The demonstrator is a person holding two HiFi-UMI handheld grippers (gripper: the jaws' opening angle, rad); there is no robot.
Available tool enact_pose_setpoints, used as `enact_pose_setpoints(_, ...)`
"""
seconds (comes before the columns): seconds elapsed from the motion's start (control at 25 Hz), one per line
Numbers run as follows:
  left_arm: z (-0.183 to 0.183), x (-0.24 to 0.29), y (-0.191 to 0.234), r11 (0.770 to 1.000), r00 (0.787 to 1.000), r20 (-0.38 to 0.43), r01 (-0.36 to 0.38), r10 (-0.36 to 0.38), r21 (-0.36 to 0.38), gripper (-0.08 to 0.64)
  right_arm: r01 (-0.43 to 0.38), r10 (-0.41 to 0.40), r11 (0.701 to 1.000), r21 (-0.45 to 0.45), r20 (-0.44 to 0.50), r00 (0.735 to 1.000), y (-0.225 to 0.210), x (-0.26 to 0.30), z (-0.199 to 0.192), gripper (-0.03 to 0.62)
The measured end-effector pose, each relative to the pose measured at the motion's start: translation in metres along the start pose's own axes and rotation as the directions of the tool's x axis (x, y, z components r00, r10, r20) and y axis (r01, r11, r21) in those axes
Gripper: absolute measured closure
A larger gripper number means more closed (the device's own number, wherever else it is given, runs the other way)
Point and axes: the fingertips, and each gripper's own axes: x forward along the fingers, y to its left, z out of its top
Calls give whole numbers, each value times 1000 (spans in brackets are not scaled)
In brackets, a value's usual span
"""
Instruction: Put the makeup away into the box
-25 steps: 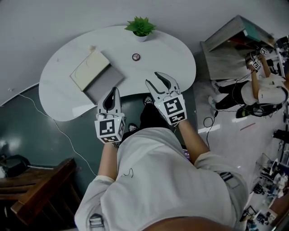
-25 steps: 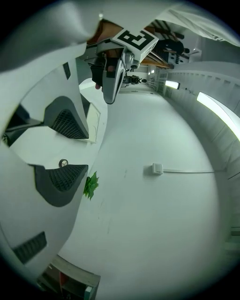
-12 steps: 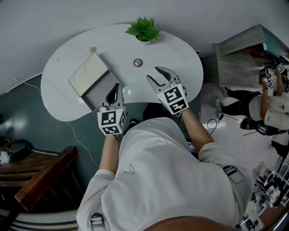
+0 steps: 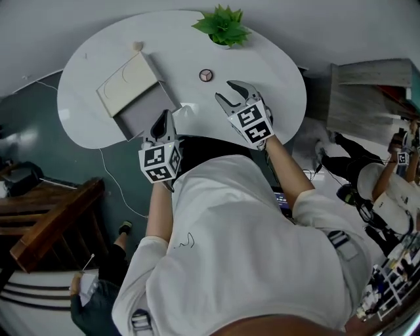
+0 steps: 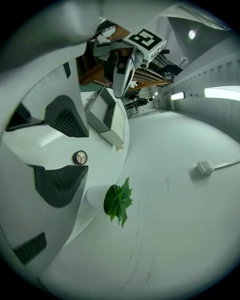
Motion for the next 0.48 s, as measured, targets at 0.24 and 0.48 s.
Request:
enact_pose_setpoints(0.24,-23,7,1,1000,998,-61,-8,6,-30,540,-54,54,999,-2,-57,997,7,25,-18,414)
enact_pose_setpoints(0.48,-34,13,6,999,996,-94,3,-6,-32,540,-49,48,999,-5,-81,996,6,39,-22,414)
